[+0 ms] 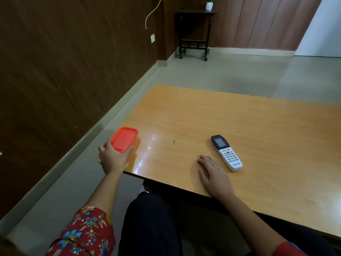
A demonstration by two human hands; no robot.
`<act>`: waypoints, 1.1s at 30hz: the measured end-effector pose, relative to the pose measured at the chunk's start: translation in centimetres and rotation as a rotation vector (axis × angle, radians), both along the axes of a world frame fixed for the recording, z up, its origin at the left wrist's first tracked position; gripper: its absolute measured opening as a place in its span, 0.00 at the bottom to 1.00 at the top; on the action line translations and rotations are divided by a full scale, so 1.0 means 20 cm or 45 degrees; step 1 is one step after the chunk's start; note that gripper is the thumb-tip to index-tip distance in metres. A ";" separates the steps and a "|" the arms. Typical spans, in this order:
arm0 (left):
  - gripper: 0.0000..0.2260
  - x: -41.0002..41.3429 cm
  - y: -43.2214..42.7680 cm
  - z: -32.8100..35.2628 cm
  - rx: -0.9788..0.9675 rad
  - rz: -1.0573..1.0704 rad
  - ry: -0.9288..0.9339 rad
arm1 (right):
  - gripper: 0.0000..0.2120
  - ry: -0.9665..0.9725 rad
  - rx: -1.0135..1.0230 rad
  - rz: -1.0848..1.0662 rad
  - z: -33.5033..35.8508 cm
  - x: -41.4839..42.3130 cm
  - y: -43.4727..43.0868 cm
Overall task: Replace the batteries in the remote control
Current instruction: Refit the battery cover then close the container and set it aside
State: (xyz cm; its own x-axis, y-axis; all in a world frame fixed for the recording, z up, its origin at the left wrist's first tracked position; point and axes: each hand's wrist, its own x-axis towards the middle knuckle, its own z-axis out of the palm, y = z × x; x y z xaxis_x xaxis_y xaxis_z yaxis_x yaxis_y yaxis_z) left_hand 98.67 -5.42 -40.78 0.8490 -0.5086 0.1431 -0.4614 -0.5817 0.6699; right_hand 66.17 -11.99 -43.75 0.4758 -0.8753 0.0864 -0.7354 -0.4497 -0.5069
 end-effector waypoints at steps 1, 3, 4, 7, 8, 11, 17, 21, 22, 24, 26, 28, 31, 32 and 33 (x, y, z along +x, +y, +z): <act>0.42 0.01 0.00 -0.01 0.003 -0.009 -0.002 | 0.20 0.000 0.002 0.001 0.00 0.00 0.00; 0.43 0.02 -0.01 -0.02 0.003 -0.039 -0.010 | 0.20 -0.006 0.018 -0.005 0.00 0.00 0.00; 0.43 0.02 -0.01 -0.03 0.003 -0.049 -0.007 | 0.20 -0.011 0.027 -0.009 0.00 0.00 0.00; 0.43 0.03 -0.01 -0.04 0.004 -0.074 -0.001 | 0.20 -0.021 0.038 -0.016 -0.01 0.00 -0.01; 0.43 0.03 -0.01 -0.04 0.009 -0.086 -0.007 | 0.20 -0.023 0.036 -0.014 -0.01 -0.01 -0.01; 0.45 0.01 0.01 -0.04 0.093 -0.112 -0.156 | 0.19 -0.040 0.025 -0.017 -0.01 -0.01 0.00; 0.29 -0.29 -0.10 0.01 0.084 -0.569 -0.417 | 0.15 -0.146 0.023 0.003 0.00 -0.02 0.01; 0.19 -0.63 -0.33 -0.01 0.038 -0.944 -0.217 | 0.10 -0.312 -0.186 -0.168 0.02 -0.10 0.04; 0.19 -0.71 -0.38 -0.03 0.042 -0.975 -0.162 | 0.11 -0.340 -0.283 -0.268 0.04 -0.12 0.03; 0.18 -0.86 -0.45 -0.08 0.035 -1.013 -0.099 | 0.16 -0.262 -0.380 -0.459 0.09 -0.15 -0.02; 0.20 -0.97 -0.50 -0.13 0.085 -1.023 -0.102 | 0.25 -0.083 -0.191 -0.562 0.11 -0.19 -0.10; 0.22 -1.04 -0.52 -0.17 0.196 -1.034 -0.212 | 0.35 0.078 0.073 -0.586 0.11 -0.24 -0.17; 0.24 -1.07 -0.54 -0.19 0.272 -1.066 -0.300 | 0.31 0.037 0.184 -0.551 0.07 -0.28 -0.23; 0.23 -1.07 -0.54 -0.20 0.274 -1.067 -0.303 | 0.28 -0.011 0.169 -0.569 0.06 -0.29 -0.24; 0.23 -1.06 -0.54 -0.20 0.272 -1.064 -0.307 | 0.26 -0.052 0.136 -0.610 0.05 -0.30 -0.26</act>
